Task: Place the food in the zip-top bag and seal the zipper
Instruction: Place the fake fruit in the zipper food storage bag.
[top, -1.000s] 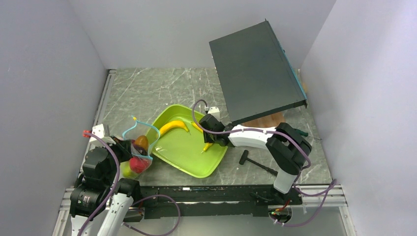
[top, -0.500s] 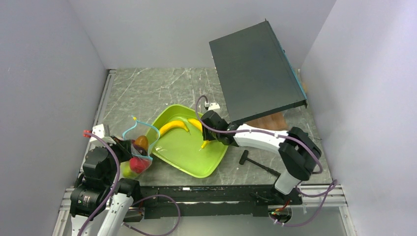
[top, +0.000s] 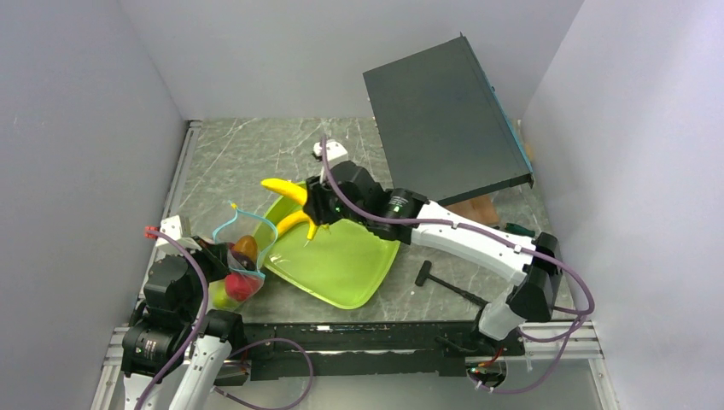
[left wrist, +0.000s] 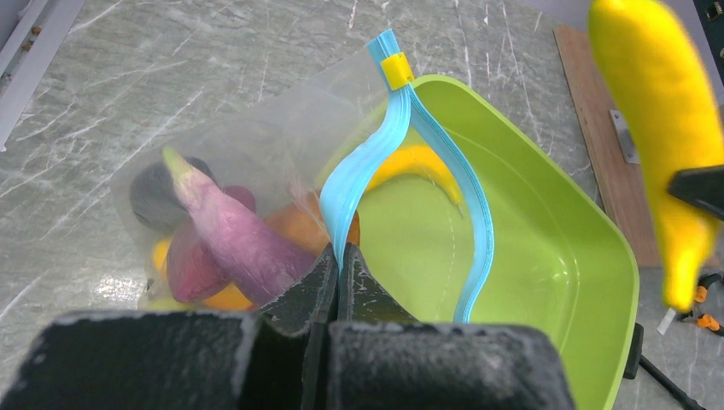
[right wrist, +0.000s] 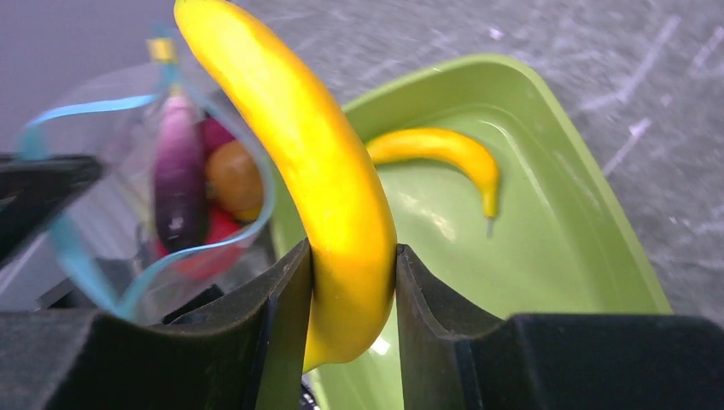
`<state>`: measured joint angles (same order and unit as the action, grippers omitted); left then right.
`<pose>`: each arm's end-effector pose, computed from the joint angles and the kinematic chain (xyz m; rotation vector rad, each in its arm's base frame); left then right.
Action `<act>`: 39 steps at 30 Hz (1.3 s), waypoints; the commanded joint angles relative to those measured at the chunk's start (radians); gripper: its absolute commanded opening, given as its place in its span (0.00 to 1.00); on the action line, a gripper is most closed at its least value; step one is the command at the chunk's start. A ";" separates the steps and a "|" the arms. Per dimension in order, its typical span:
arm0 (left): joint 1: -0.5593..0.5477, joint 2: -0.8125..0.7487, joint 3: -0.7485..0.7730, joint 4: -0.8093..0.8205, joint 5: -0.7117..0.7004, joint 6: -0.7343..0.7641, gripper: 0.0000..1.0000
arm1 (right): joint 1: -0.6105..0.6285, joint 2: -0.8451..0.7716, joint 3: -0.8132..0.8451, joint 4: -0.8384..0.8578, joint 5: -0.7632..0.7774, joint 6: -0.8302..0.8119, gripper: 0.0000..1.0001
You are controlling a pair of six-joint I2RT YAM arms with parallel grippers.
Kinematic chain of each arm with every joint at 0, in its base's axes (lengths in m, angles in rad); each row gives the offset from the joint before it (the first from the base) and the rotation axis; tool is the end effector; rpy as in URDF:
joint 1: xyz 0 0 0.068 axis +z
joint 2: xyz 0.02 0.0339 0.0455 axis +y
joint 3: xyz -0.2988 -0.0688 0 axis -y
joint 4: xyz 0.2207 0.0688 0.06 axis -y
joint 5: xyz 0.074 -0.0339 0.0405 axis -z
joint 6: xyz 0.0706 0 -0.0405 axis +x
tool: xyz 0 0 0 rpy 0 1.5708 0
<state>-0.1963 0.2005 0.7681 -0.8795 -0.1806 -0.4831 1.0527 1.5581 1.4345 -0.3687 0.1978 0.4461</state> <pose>0.0197 0.0090 0.2982 -0.3922 1.8470 -0.2963 0.1947 0.3136 0.3769 -0.5152 2.0694 0.7131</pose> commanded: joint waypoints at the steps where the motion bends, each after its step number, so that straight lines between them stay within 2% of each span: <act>1: -0.004 0.012 0.003 0.053 0.004 0.009 0.00 | 0.082 0.057 0.194 -0.195 -0.012 -0.102 0.00; 6: -0.005 0.007 0.003 0.049 0.003 0.008 0.00 | 0.128 0.148 0.350 -0.339 0.014 -0.135 0.00; 16: -0.004 0.007 0.003 0.050 0.005 0.008 0.00 | 0.185 0.196 0.407 -0.426 0.047 -0.174 0.00; 27: -0.009 -0.001 0.003 0.047 -0.002 0.005 0.00 | 0.218 0.426 0.764 -0.609 0.134 -0.208 0.00; 34: -0.012 0.000 0.005 0.046 -0.003 0.005 0.00 | 0.222 0.510 0.908 -0.612 0.166 -0.213 0.00; 39: -0.014 -0.003 0.003 0.047 -0.001 0.005 0.00 | 0.222 0.519 0.922 -0.543 0.196 -0.191 0.00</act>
<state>-0.2047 0.2005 0.7681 -0.8799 -0.1814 -0.4831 1.2716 2.0819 2.2993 -0.9718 0.3367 0.2466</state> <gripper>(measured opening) 0.013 0.389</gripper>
